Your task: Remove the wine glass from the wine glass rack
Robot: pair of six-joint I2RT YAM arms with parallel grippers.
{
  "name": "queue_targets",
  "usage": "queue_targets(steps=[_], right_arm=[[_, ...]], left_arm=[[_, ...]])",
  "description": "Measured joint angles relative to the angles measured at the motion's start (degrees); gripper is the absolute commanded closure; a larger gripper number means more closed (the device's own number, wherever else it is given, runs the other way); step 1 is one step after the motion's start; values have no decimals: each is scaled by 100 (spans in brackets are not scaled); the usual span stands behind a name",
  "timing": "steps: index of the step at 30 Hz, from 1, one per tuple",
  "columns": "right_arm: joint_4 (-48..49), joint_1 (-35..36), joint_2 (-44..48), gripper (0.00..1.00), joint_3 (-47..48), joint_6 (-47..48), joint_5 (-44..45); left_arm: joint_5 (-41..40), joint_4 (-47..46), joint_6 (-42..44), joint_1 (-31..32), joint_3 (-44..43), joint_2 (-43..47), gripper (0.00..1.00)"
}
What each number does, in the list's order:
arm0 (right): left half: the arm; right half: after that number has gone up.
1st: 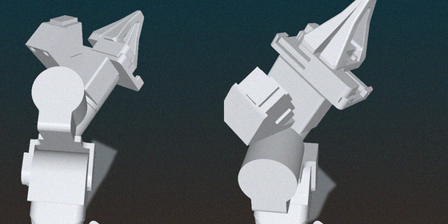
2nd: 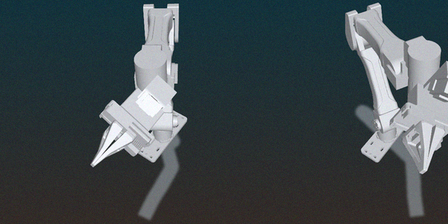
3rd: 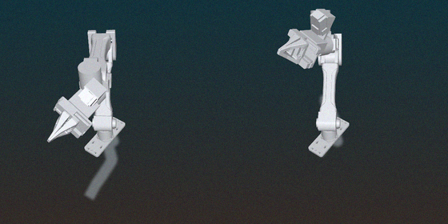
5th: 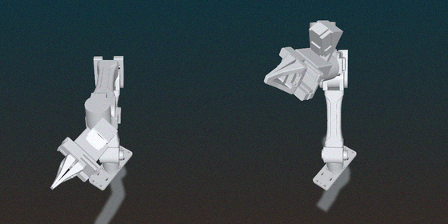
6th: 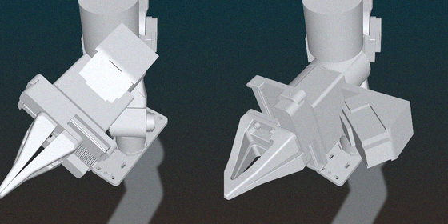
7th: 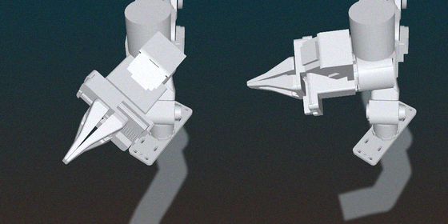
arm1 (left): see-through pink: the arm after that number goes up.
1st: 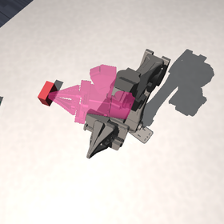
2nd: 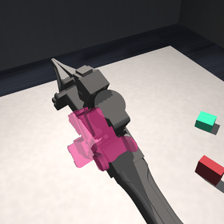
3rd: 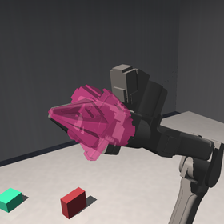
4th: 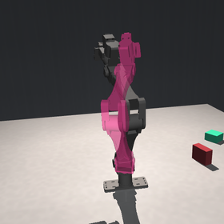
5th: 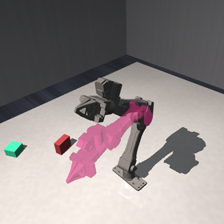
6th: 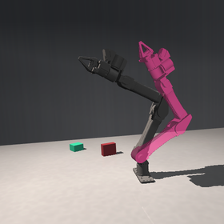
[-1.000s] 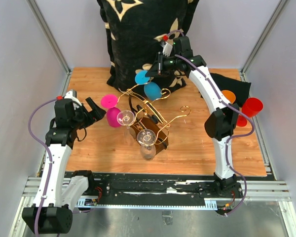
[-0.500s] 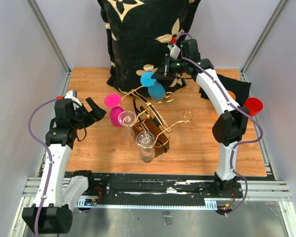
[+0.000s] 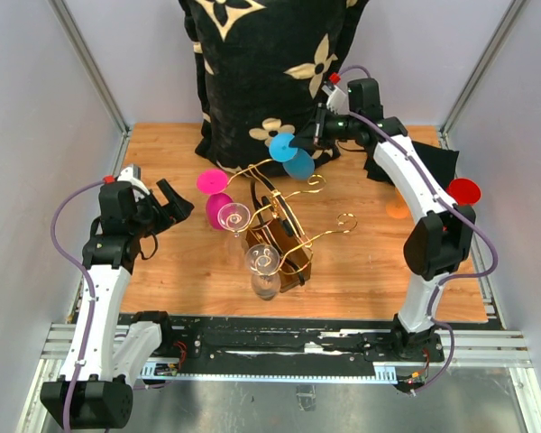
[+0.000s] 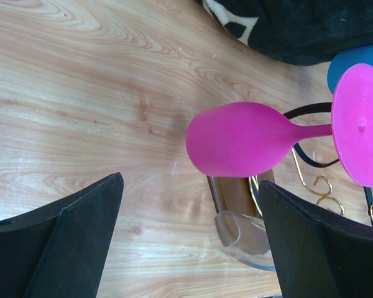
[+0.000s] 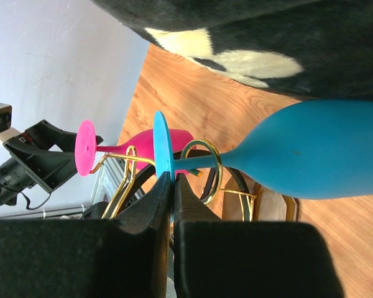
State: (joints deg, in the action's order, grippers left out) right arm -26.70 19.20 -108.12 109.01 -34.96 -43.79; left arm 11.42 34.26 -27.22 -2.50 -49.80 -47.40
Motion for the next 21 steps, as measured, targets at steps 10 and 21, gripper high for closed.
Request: queue_targets(steps=[10,21], right_arm=[[566,-424,413,99,-850,-326,-278],[997,-448,619,99,-1384,-557,-743]], left_arm=[[2,17,0,0,0,0,4],[26,15,-13,0,0,7,4]])
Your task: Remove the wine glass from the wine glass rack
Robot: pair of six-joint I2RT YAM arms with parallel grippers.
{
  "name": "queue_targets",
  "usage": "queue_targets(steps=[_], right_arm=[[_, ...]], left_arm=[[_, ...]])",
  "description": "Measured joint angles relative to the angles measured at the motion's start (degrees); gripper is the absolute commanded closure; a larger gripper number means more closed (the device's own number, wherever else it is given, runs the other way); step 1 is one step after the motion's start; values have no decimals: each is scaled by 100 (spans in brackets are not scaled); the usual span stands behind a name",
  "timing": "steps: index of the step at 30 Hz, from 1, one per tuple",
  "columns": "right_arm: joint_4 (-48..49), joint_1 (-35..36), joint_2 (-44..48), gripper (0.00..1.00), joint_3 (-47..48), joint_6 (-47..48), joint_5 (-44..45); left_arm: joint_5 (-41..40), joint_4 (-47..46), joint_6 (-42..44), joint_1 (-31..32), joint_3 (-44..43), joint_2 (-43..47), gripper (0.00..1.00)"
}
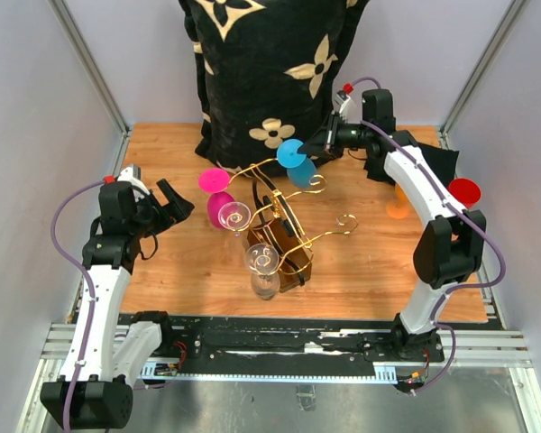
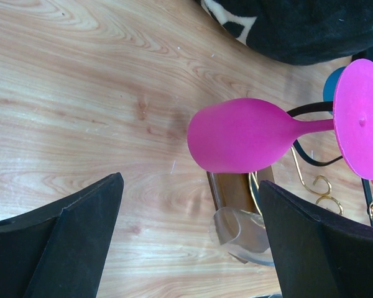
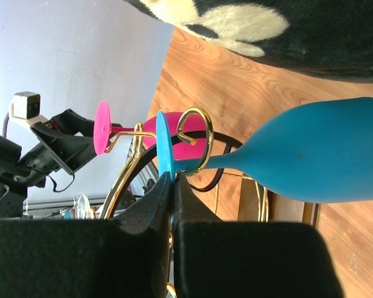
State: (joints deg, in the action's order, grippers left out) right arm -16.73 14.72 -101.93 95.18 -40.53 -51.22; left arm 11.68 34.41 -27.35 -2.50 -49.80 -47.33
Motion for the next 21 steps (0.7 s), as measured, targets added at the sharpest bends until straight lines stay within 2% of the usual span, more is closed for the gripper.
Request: queue_targets(steps=[10,21], right_arm=[[203,389,-472,99,511,-168,-83],[988,168,-933,99,763,-1019,-155]], left_arm=[[-4,2,-4,0,0,33,4],[-15,42,15,0,0,44,4]])
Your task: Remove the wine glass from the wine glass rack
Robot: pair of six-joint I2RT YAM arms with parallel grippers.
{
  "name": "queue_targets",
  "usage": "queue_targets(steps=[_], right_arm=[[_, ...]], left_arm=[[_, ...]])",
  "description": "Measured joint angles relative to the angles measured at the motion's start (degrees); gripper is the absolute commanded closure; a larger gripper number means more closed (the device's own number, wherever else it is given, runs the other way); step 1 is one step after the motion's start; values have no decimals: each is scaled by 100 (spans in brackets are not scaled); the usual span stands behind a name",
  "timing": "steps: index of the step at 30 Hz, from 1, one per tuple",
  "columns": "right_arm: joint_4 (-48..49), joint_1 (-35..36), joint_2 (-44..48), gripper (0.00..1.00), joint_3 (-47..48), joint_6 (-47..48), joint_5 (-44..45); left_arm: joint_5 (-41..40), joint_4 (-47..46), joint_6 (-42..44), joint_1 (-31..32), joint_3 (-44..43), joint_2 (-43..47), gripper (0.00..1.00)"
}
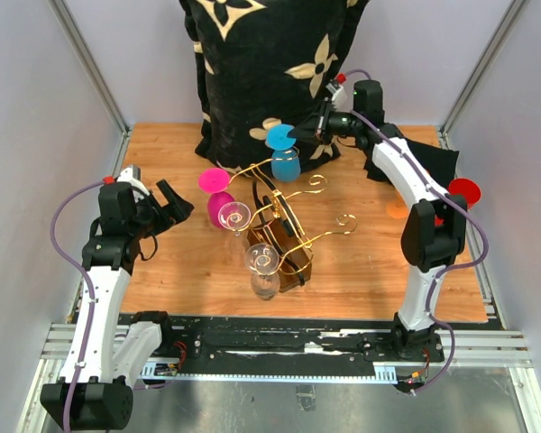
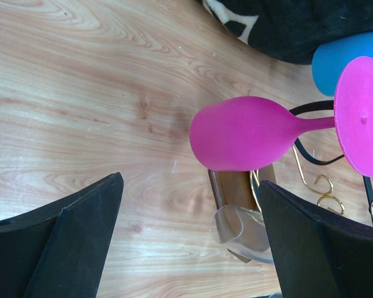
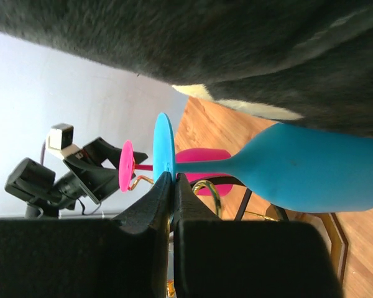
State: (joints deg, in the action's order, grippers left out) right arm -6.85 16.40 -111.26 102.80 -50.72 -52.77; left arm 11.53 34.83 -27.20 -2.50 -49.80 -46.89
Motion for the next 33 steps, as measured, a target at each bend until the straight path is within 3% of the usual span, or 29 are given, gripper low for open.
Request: queue_targets(steps=[9,14,18,23,27,33], right_arm=[[382,-811,551,99,-791,-361,-20],[-225,-1237,922,99,-632,417,98],[-1263,-1303,960,99,61,1725,579],[-2310,-1104,1189,99,308,3770,2212],[-2002,-780,1843,99,-973,5460,3650],[-363,-682,2570,99,-3388,7499,4411]], left_arm=[[-13,2,0,0,0,4,4],[-9,2,-2,0,0,4,4],[-7,2,-2,0,0,4,4],[-4,2,-4,0,0,4,4],[39,-2,-24,0,0,4,4],[103,-2,-28,0,2,4,4]])
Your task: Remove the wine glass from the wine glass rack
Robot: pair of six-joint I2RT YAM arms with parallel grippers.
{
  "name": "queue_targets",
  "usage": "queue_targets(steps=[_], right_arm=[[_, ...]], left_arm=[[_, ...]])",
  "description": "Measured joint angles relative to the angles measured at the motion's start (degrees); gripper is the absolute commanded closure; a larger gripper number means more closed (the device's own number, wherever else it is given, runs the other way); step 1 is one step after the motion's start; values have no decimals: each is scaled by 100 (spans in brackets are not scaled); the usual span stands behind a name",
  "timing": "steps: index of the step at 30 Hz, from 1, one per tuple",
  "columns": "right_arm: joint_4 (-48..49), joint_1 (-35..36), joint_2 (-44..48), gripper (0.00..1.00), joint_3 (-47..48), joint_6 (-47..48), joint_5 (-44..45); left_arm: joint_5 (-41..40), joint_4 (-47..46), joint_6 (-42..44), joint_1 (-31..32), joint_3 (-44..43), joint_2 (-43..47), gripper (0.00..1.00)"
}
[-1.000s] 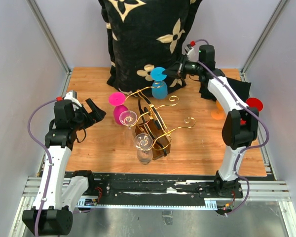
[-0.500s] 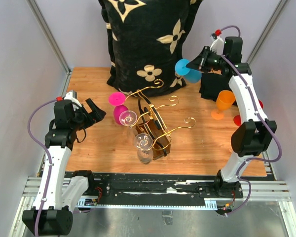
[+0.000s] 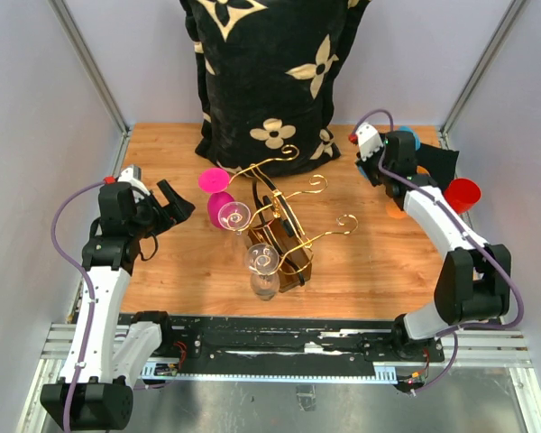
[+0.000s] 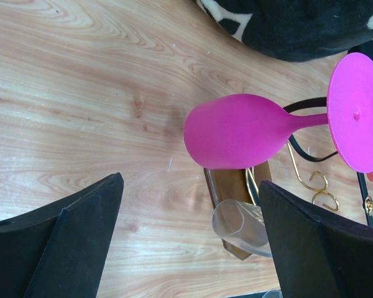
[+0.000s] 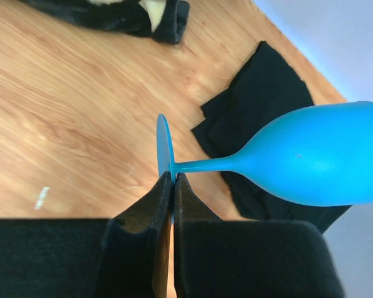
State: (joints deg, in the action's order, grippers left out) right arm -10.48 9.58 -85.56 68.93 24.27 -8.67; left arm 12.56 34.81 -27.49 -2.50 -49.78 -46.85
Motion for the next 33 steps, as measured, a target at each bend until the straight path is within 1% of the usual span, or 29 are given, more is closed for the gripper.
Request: queue_targets(steps=[3,10,18,22,33], right_arm=[[898,-2,2,99,-619,782,24],[2625,-2,-129,99,-1067,1987,-236],[4227,20,-1003,99,-1722,3154,-221],[4662,68,-1414,99,-1873,3582,-94],[5475,468,-1985,99,-2020,4345,452]], left_arm=[[9,-2,2,0,0,0,4],[17,2,2,0,0,0,4],[9,0,11,0,2,-13,4],[2,0,24,0,2,-68,3],[9,0,28,0,2,-98,3]])
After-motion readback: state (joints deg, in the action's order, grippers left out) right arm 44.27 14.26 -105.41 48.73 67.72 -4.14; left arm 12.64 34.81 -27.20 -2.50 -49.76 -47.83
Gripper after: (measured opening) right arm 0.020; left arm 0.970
